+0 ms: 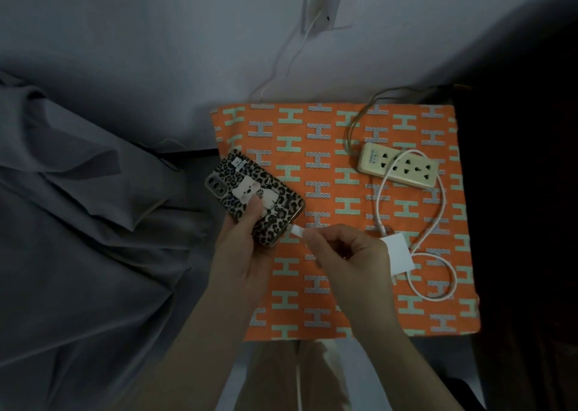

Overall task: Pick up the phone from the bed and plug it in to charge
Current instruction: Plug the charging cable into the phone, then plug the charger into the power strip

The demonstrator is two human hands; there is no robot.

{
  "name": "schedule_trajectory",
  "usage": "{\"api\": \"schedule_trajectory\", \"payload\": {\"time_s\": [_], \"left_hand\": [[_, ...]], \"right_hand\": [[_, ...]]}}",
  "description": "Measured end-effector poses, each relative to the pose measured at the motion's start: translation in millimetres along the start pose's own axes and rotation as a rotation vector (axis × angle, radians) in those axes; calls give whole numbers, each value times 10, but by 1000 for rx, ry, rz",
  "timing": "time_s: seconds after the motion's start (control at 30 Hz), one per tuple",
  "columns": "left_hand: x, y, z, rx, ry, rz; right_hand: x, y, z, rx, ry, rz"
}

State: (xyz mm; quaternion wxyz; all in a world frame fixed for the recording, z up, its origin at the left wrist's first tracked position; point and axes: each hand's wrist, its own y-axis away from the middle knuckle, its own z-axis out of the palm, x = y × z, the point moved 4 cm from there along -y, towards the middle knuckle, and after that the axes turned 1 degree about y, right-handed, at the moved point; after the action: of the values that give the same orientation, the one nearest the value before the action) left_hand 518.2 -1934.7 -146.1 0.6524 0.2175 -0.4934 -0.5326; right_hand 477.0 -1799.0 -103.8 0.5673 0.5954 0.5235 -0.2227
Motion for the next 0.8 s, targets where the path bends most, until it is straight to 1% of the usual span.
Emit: {"api": "schedule_trajectory", "payload": {"time_s": [0.2,0.27,0.33,0.4,0.43,0.47,0.5,0.53,0.57,0.63,0.67,0.7,0.73,0.77,0.8], "left_hand": [[-149,55,-32,48,-60,141],[-195,71,-33,37,-99,185],[-241,77,-52,25,-142,203],[-290,68,-103,3,-158,197],[-303,54,-126,-19,-154,180],[-315,32,-147,-38,-160,152],[-325,-4,-157,-66,-203,118],[-329,-44,-146,-106,-298,88],[-311,-97,-127,-152,-466,92],[-227,-219,-15,-289,-885,191],[-184,-284,56,-341,-1068,237],[-152,-347,124,-370,-1240,264],[-136,-404,169,-388,-1387,287],[-122,-456,206,-389,-1516,313],[-107,-499,235,-392,-1593,348]], "right_hand": [[100,74,106,121,-16,59],[130,78,137,160,-32,71],[169,61,134,163,-59,73],[215,41,101,82,-64,99],[253,19,65,6,-49,122],[280,-7,14,-79,-9,144],[320,-42,-71,-121,36,144],[352,-78,-187,-95,82,127],[403,-124,-349,8,186,89],[480,-209,-668,247,529,6],[520,-245,-783,298,708,0],[580,-279,-852,281,817,53],[638,-302,-878,229,869,88],[661,-299,-872,177,887,96],[693,-301,-868,142,907,66]]}}
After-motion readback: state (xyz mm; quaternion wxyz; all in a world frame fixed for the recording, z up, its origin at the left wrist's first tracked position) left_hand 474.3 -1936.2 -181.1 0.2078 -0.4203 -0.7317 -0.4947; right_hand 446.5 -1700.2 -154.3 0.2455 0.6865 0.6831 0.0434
